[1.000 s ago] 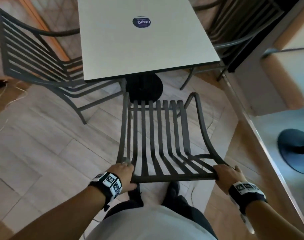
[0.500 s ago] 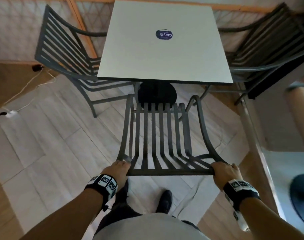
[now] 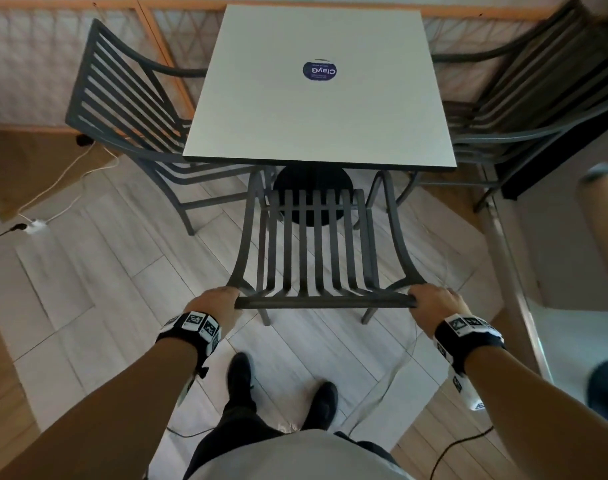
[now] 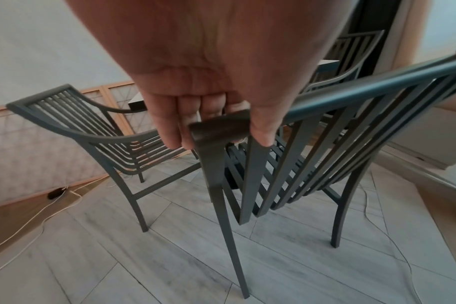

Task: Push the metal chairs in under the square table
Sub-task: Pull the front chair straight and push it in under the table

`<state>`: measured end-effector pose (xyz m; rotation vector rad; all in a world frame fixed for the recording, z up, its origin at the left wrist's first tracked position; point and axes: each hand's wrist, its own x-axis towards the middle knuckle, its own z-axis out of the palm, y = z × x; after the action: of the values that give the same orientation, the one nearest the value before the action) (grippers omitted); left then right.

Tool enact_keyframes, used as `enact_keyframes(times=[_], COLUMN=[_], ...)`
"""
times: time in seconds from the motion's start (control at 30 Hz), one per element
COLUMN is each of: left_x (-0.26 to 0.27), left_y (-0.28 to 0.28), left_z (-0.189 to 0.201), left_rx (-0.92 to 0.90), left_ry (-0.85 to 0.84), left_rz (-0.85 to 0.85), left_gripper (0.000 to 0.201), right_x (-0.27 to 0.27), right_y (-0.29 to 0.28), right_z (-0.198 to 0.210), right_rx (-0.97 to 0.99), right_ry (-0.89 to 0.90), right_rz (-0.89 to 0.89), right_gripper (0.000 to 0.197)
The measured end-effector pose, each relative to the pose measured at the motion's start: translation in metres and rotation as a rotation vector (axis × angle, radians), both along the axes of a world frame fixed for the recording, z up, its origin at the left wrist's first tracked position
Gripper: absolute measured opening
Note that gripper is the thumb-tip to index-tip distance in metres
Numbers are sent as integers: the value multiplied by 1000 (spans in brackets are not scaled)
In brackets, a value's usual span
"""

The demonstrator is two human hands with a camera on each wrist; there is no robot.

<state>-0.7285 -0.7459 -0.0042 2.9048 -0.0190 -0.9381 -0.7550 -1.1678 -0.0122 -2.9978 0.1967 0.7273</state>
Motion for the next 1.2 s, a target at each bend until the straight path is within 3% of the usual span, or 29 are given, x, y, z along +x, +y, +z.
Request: enact_keyframes(times=[0.13, 0.27, 0.37, 0.5, 0.67, 0.83, 0.93, 1.07, 1.2], left_x=[-5, -16, -21, -11, 21, 57, 75, 87, 89], left_y=[-4, -12, -15, -15, -24, -65, -103, -157, -214], left_z=[9, 20, 28, 29, 21, 7, 2, 0, -2], left_rx=[-26, -166, -225, -294, -297, -264, -231, -221, -222], left_ry=[-6, -59, -61, -52, 42, 133, 161, 214, 223], left_rz=[-28, 7, 29, 24, -49, -231, -346, -473, -567], left_gripper=[38, 39, 36, 26, 25, 25, 22, 23, 26], right_x=[-2, -24, -49, -83, -124, -172, -197, -220, -245], right_y=[5, 12, 20, 25, 11, -11, -28, -46, -78], right_z=[14, 25, 30, 16, -26, -53, -64, -55, -59], right_rx=[125, 243, 347, 386, 288, 186, 209, 228, 257], right_ry=[0, -88, -111, 23, 266, 442, 509, 458, 405], right_rz=[-39, 30, 39, -1, -154, -424, -569, -802, -913], right_gripper=[13, 31, 33, 33, 37, 38, 23, 17, 16])
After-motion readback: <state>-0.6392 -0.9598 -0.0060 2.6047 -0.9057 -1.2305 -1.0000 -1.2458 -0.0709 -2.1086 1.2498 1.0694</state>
